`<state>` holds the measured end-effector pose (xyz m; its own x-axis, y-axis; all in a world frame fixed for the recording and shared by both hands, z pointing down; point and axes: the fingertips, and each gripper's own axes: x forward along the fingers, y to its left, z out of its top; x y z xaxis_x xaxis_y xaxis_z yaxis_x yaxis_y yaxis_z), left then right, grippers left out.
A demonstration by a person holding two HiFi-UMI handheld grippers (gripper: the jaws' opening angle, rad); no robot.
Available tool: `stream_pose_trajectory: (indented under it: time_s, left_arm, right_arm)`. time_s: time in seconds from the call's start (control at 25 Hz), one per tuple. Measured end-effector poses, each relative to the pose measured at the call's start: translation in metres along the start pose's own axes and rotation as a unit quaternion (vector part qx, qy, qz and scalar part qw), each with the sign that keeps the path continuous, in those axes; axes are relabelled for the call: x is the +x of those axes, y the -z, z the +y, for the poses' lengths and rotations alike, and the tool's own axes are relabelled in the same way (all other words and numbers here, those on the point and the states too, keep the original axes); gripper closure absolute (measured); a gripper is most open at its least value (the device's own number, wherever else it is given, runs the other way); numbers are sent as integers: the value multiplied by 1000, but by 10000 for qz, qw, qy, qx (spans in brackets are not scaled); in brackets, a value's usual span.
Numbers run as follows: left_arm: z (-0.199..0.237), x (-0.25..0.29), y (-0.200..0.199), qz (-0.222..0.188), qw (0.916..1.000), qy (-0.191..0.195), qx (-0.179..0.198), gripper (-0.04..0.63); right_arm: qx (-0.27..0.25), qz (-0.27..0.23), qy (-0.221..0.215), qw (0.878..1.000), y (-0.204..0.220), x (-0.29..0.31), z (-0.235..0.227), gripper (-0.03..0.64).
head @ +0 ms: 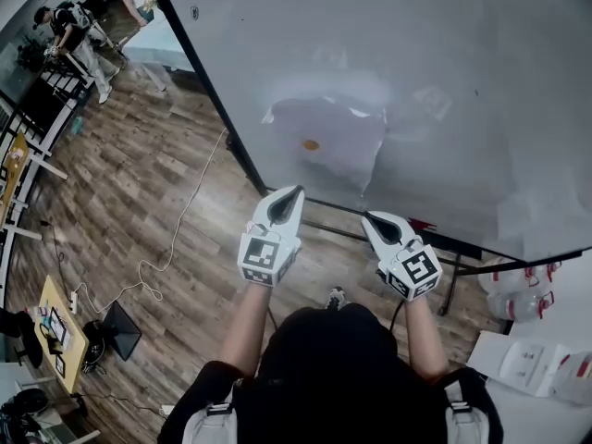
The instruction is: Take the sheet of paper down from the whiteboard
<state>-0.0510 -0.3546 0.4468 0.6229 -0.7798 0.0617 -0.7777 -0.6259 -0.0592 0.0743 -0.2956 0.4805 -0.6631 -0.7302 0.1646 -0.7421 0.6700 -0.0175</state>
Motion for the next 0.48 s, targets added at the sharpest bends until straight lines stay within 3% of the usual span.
stream_pose_trajectory:
  time_s: [0.2,0.36,0.48]
  left_arm:
    - [2,17,-1,24,9996,-290,31,586]
    - [6,27,-6,7,9984,-561,83,584]
    - [9,31,-10,-38,9970,-762,134,583]
  right_arm:
    - [-64,-108,-80,9999,-17,0,-21,612]
    - [473,-265,-276,9981,-26,3,-35,608]
    - [439,-251,-368,9980,-27,8,-39,590]
